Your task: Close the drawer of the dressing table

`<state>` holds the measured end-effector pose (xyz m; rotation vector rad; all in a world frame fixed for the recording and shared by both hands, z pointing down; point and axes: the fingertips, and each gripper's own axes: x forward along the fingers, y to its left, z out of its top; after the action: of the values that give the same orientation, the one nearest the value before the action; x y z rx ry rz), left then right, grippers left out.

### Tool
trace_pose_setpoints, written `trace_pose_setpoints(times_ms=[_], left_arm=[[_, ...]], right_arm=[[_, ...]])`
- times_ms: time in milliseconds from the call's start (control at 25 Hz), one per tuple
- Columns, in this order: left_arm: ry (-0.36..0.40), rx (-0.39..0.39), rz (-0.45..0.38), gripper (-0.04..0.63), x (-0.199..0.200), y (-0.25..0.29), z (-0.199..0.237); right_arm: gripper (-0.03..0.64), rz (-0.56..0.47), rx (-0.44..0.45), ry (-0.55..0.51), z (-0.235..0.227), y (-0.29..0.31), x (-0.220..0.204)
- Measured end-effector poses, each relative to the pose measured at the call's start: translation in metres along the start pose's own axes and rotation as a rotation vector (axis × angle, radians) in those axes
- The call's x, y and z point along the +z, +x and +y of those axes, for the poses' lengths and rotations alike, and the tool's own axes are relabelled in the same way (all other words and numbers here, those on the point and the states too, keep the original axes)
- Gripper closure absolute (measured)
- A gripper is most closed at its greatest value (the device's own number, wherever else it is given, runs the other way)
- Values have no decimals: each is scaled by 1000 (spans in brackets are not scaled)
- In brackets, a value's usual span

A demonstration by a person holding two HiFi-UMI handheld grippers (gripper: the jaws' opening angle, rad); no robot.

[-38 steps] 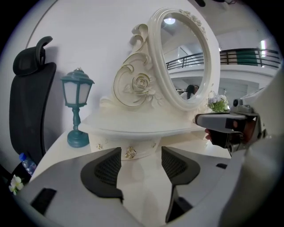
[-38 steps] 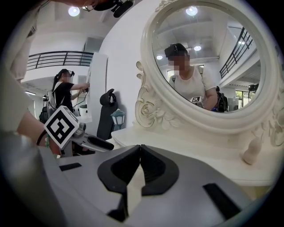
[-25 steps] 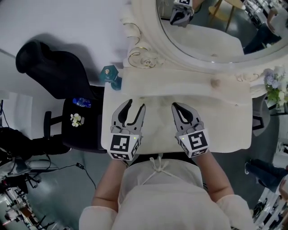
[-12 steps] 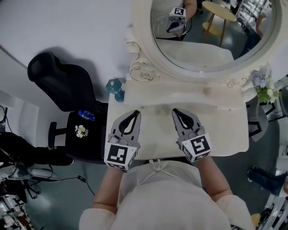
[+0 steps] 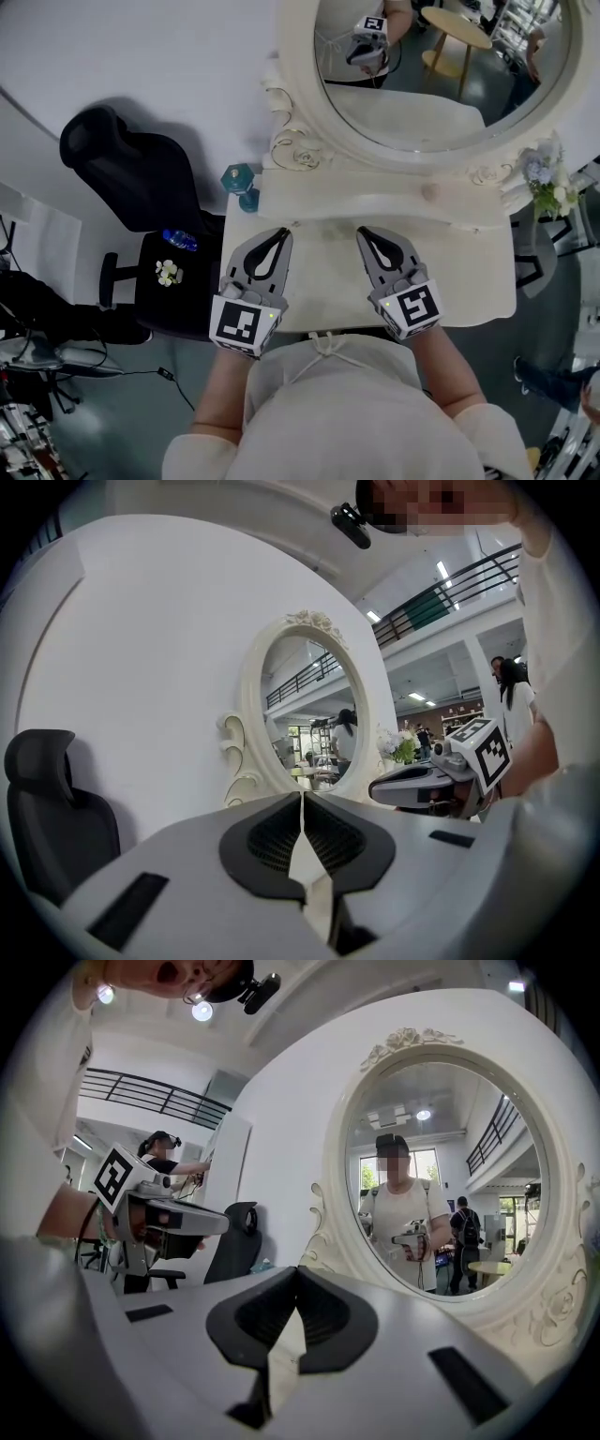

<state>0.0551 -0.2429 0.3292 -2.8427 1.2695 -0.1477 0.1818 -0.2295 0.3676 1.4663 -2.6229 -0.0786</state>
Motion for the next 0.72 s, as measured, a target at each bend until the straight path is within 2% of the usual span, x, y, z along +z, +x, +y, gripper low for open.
trace_pose_setpoints(times_ms=[160, 720], left_arm=[[-18, -6, 42, 569, -8, 1, 0], [-39, -30, 27, 578, -20, 11, -1]], right_arm=[[614, 8, 18, -4, 0, 2, 0], [614, 46, -2, 32, -14, 6, -10]])
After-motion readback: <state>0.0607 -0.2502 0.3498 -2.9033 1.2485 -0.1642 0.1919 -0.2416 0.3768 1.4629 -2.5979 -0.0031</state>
